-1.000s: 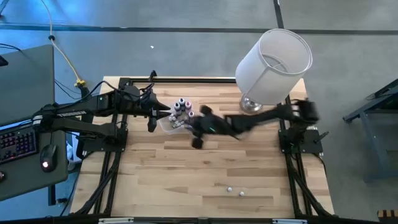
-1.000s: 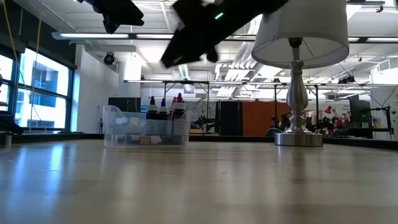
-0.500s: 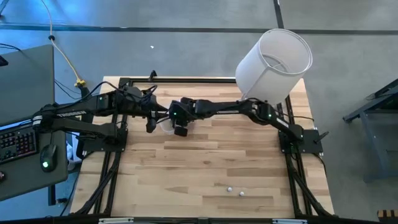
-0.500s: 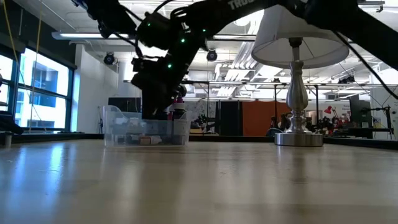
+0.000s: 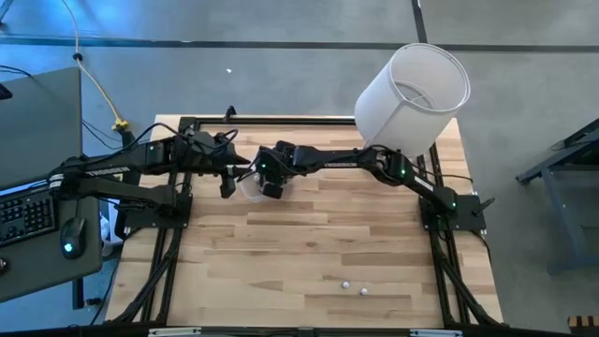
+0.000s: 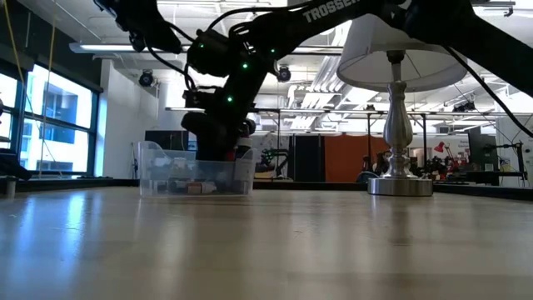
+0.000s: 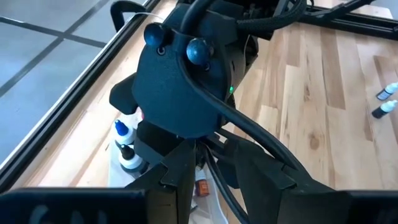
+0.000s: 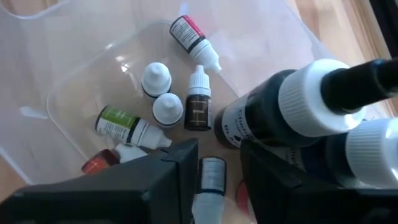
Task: Pick & Place food coloring
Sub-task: Put the small purple food coloring bottle into the transparent bin
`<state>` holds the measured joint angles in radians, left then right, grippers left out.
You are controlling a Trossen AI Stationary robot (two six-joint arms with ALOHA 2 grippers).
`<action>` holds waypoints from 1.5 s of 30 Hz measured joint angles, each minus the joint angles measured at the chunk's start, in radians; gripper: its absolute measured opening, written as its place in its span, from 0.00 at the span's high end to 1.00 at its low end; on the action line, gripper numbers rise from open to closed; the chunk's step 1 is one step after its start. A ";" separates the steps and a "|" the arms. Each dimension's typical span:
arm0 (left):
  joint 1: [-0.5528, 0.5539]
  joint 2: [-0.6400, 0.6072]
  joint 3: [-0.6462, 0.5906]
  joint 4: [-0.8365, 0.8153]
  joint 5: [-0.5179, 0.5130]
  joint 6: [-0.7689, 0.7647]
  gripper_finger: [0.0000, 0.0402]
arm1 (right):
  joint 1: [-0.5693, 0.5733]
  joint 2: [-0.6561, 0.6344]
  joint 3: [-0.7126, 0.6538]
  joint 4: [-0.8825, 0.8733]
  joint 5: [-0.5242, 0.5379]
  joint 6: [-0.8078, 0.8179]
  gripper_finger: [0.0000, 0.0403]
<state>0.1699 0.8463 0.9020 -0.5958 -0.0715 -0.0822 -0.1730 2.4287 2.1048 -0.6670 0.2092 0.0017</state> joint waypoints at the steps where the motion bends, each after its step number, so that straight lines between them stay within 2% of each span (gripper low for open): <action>1: 0.000 0.000 0.000 0.000 0.000 0.000 0.72 | 0.000 0.000 0.000 0.000 0.000 -0.001 0.72; 7: 0.000 0.000 0.000 -0.002 0.001 0.000 0.72 | 0.009 -0.006 -0.002 -0.006 -0.011 -0.019 0.67; 11: 0.000 0.000 0.000 0.000 0.001 0.000 0.72 | 0.035 -0.039 0.026 -0.061 -0.027 -0.068 0.67; 16: -0.001 0.000 0.001 -0.002 0.009 -0.001 0.72 | 0.090 -0.147 0.098 -0.270 -0.056 -0.050 0.69; 20: 0.000 0.000 0.001 0.002 0.024 -0.001 0.72 | 0.160 -0.248 0.112 -0.488 -0.152 -0.029 0.72; 23: 0.000 0.000 0.001 0.000 0.029 -0.001 0.72 | 0.226 -0.318 0.062 -0.637 -0.244 -0.038 0.72; 25: 0.000 0.000 0.001 0.001 0.031 -0.001 0.72 | 0.279 -0.359 -0.012 -0.658 -0.289 -0.002 0.72; 30: 0.000 0.000 0.001 0.002 0.037 -0.001 0.72 | 0.427 -0.482 -0.309 -0.579 -0.339 0.083 0.72; 34: 0.000 0.000 0.001 0.003 0.041 -0.021 0.72 | 0.520 -0.577 -0.541 -0.375 -0.334 0.242 0.72; 39: 0.000 0.000 0.001 0.025 0.048 -0.056 0.72 | 0.611 -0.645 -0.711 -0.169 -0.307 0.511 0.72; 41: 0.000 0.000 0.001 0.034 0.053 -0.057 0.72 | 0.652 -0.646 -0.758 -0.132 -0.283 0.552 0.72; 45: 0.000 0.000 0.001 0.049 0.055 -0.057 0.72 | 0.721 -0.646 -0.831 -0.048 -0.325 0.601 0.72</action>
<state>0.1696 0.8465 0.9028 -0.5466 -0.0166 -0.1394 0.5484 1.7828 1.2740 -0.7150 -0.1159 0.6027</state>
